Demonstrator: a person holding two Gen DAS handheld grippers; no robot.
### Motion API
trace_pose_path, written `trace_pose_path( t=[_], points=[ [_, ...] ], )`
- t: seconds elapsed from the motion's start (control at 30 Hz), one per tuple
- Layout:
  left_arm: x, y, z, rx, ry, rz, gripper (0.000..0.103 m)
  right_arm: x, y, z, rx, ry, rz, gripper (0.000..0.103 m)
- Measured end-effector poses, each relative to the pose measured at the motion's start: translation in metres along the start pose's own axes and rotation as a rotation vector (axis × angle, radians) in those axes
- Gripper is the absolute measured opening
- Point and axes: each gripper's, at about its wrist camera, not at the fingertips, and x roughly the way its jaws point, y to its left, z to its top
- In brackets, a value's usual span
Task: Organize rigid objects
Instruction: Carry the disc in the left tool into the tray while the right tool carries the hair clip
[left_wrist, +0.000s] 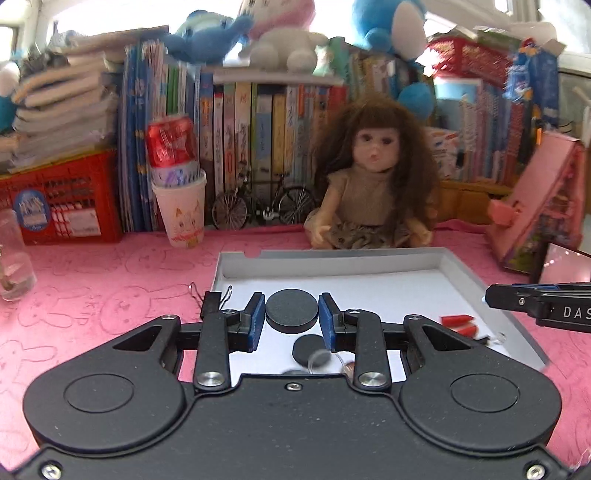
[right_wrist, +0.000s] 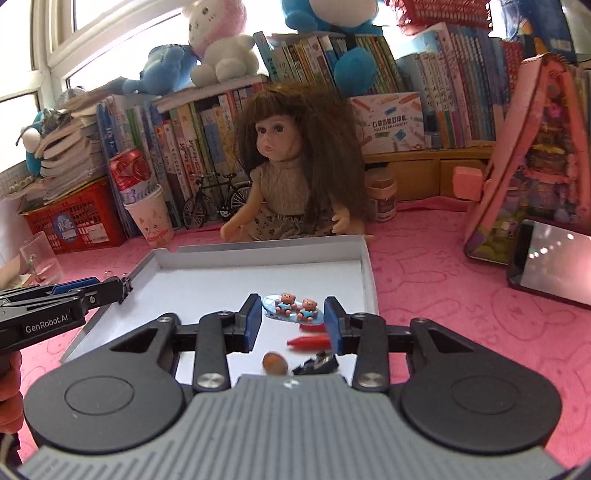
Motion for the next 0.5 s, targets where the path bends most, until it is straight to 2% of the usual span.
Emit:
trace_pose_path(
  t=[0.17, 0.5],
  points=[
    [0.042, 0.009, 0.014, -0.082, 0.128, -0.034, 0.029, 0.038, -0.011, 0.016, 0.035, 0.095, 0.011, 0.042],
    [0.085, 0.004, 0.021, -0.052, 0.205, 0.028, 0.029, 0.073, -0.008, 0.018, 0.005, 0.199, -0.003, 0.042]
  ],
)
